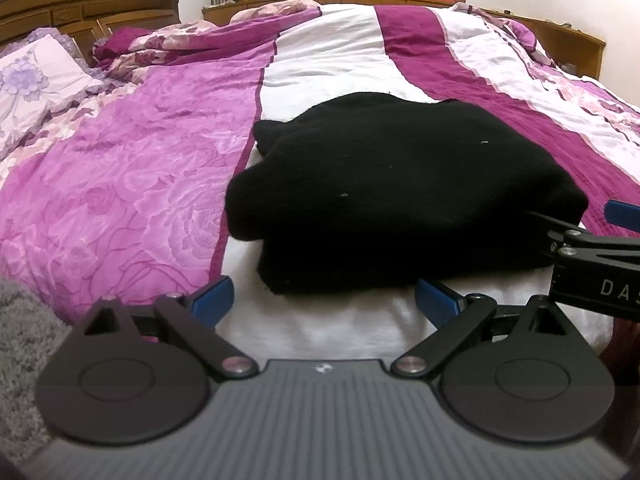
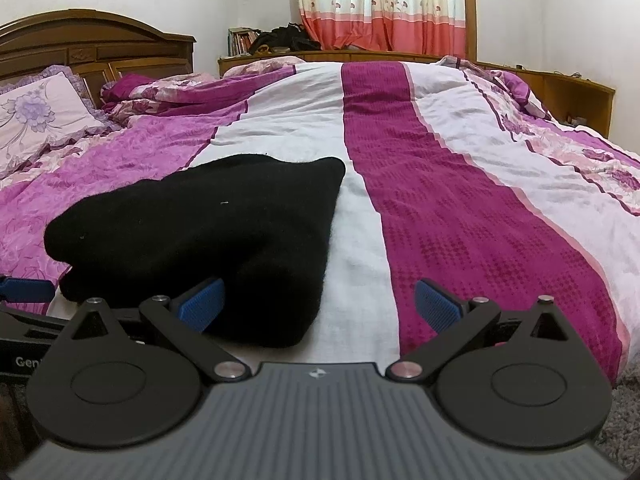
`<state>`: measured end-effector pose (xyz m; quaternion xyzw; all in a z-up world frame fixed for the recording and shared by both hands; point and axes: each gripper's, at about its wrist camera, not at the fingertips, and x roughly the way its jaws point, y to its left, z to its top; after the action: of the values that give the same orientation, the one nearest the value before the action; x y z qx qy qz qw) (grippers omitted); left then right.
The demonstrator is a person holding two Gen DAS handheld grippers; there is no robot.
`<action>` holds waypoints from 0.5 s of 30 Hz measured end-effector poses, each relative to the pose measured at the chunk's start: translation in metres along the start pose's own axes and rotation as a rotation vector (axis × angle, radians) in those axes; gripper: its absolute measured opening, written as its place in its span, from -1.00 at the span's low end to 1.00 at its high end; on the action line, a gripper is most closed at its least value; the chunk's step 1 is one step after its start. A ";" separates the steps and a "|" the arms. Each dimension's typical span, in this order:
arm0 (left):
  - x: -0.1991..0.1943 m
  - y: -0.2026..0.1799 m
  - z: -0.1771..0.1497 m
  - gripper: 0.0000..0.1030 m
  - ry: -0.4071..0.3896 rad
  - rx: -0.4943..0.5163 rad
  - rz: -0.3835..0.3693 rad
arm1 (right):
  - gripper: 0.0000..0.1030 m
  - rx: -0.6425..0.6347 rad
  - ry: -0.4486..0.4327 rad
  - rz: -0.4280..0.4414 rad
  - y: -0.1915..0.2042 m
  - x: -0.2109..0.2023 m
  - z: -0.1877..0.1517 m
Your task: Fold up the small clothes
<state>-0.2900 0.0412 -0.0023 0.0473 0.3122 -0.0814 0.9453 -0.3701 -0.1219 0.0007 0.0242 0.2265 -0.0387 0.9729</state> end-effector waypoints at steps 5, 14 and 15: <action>0.001 0.001 0.000 0.92 0.006 -0.011 0.012 | 1.00 0.000 0.001 0.003 0.001 -0.001 0.000; 0.002 0.001 0.000 0.92 0.008 -0.027 0.024 | 1.00 -0.029 -0.001 0.034 0.007 -0.006 0.000; 0.002 0.002 0.000 0.92 0.007 -0.028 0.024 | 1.00 -0.036 -0.008 0.037 0.008 -0.008 0.000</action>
<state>-0.2880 0.0425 -0.0033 0.0380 0.3161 -0.0653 0.9457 -0.3761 -0.1134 0.0047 0.0106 0.2228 -0.0169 0.9747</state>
